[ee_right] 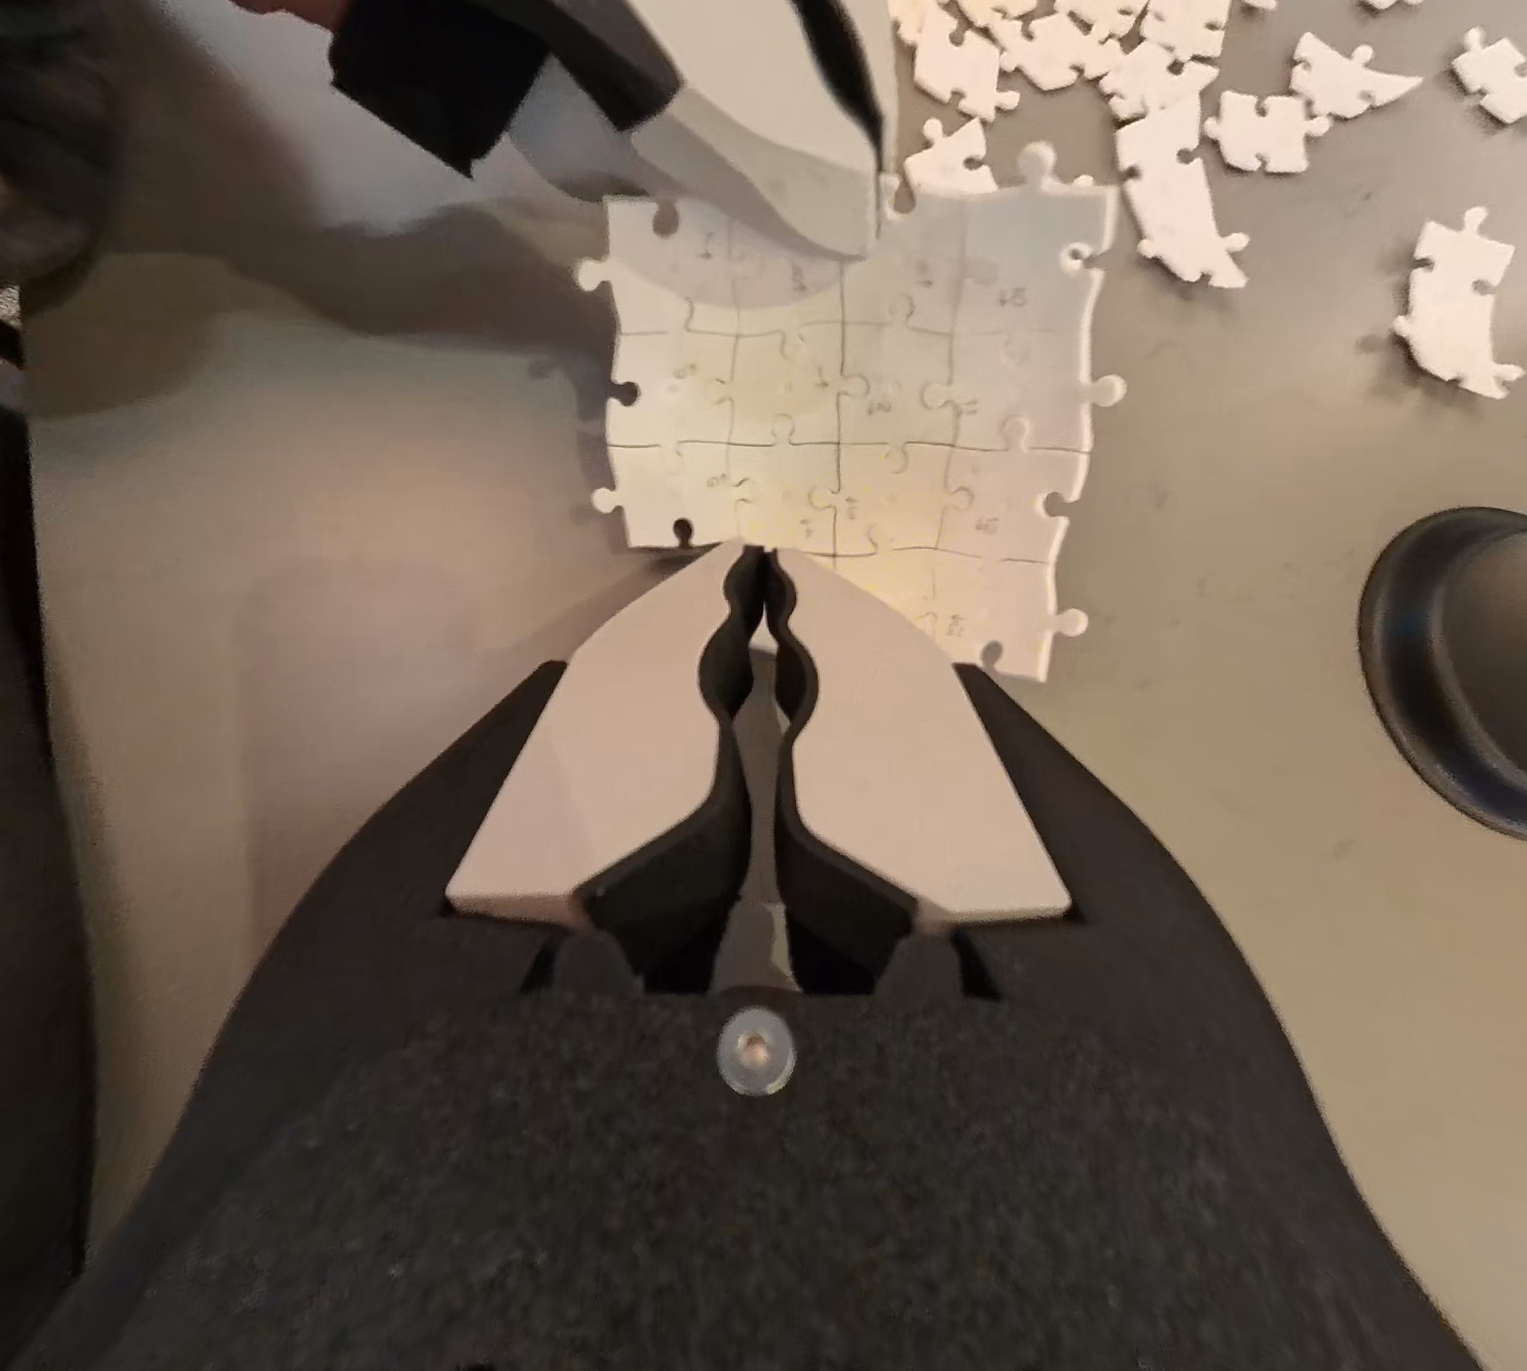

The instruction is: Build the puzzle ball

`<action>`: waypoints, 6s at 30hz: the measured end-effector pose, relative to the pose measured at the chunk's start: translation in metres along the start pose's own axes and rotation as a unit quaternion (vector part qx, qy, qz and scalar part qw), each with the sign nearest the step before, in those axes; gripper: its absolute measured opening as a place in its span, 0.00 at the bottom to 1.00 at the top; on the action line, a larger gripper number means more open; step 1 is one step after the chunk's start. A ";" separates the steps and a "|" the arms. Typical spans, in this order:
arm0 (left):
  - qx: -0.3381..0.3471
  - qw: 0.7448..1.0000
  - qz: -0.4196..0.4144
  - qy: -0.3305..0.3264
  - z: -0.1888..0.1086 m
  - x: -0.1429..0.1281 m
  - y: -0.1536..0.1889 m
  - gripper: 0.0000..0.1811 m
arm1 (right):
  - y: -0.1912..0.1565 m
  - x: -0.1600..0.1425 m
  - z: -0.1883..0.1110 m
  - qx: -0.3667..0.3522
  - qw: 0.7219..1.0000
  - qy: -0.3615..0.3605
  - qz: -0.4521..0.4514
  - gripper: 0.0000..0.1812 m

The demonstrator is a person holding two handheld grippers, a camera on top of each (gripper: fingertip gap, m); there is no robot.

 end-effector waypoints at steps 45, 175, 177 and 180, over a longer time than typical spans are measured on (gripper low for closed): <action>0.028 0.999 0.027 0.012 -0.002 0.007 0.004 0.02 | 0.017 -0.014 0.006 -0.008 0.998 -0.017 0.052 0.00; 0.005 0.994 -0.102 0.023 -0.066 -0.078 -0.013 0.22 | 0.026 -0.058 -0.069 -0.181 0.977 0.062 0.095 0.13; 0.007 0.994 -0.110 0.022 -0.066 -0.078 -0.016 0.22 | 0.027 -0.059 -0.067 -0.179 0.978 0.058 0.095 0.13; 0.010 0.993 -0.114 0.020 -0.066 -0.078 -0.017 0.22 | 0.029 -0.060 -0.064 -0.175 0.978 0.057 0.096 0.13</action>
Point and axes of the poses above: each gripper's, where its closed fingertips meet, z out along the fingers, x out of its top, y = z × x across the jaws, the point moved 6 cm from there along -z, back along the fingers, and after that the axes turned 4 degrees about z, right-handed, at the moved point
